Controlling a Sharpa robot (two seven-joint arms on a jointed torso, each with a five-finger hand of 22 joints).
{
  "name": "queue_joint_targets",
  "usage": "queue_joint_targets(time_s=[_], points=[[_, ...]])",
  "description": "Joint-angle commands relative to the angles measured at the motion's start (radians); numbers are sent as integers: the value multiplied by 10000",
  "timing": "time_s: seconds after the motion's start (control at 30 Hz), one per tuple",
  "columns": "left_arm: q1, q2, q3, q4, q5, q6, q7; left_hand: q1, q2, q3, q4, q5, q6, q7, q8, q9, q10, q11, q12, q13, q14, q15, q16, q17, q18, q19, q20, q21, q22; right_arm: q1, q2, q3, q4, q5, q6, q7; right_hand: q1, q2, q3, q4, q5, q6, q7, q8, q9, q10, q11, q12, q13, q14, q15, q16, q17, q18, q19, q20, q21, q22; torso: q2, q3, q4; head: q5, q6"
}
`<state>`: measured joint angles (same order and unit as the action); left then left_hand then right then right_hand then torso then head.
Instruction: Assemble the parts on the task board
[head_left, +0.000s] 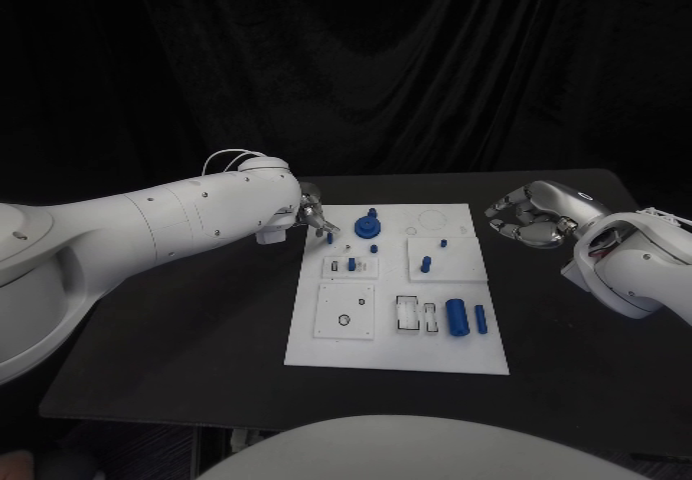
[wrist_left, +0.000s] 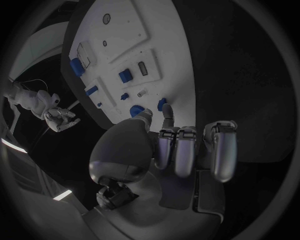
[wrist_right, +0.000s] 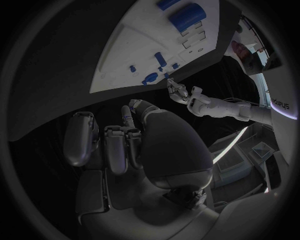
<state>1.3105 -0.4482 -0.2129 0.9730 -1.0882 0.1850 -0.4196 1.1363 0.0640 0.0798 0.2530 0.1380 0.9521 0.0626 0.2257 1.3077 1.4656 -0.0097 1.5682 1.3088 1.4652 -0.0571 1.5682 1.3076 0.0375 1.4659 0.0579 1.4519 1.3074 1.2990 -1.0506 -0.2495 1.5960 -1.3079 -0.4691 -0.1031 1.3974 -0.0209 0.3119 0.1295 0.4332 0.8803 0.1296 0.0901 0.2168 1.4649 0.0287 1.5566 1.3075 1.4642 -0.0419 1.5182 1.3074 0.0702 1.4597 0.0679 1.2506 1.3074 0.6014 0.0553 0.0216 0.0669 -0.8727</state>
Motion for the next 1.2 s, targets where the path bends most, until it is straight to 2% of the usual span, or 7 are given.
queue_joint_targets(time_s=[0.03,0.33,0.77,1.2], points=[[-21,34,10,-22,-308,-236,340,0,17,-76,29,24,-133,0,35,291,1052,66,25,2620,1056,87,26,2632,-6,143,58,-59,2056,-29,-5,6,-5,-22,65,-131,-88,-13,59,-4,34,38,-8,-56,-17,828,18,-63,2401,857,19,-47,1719,-11,-74,-11,-40,1720,-1,7,9,-13,1],[-62,146,10,-211,-342,-300,545,-8,42,-120,45,23,-340,45,-16,270,1052,100,25,2620,1056,110,26,2632,4,115,74,-101,2046,-30,17,6,-13,-22,90,-148,-108,-20,75,-10,37,30,-5,-67,-22,823,20,-69,2394,857,21,-50,1714,-8,-79,-8,-53,1716,-10,11,21,-21,1],[-245,306,11,-514,-347,-252,689,-28,95,-141,75,42,-431,77,-66,244,1052,130,25,2620,1056,137,26,2632,19,70,93,-164,2026,-31,16,6,-4,-22,110,-152,-108,-20,75,-10,37,30,-5,-67,-22,823,20,-69,2394,857,21,-50,1714,-8,-79,-8,-53,1716,-7,9,12,-52,1],[-301,387,11,-688,-348,-223,779,15,152,-134,62,186,-454,85,-104,224,1052,147,25,2620,1056,160,26,2632,29,36,117,-211,2016,-32,16,6,1,-22,140,-149,-108,-20,75,-10,37,30,-5,-67,-22,823,20,-69,2394,857,21,-50,1714,-8,-79,-8,-53,1716,-5,9,12,-63,1]])
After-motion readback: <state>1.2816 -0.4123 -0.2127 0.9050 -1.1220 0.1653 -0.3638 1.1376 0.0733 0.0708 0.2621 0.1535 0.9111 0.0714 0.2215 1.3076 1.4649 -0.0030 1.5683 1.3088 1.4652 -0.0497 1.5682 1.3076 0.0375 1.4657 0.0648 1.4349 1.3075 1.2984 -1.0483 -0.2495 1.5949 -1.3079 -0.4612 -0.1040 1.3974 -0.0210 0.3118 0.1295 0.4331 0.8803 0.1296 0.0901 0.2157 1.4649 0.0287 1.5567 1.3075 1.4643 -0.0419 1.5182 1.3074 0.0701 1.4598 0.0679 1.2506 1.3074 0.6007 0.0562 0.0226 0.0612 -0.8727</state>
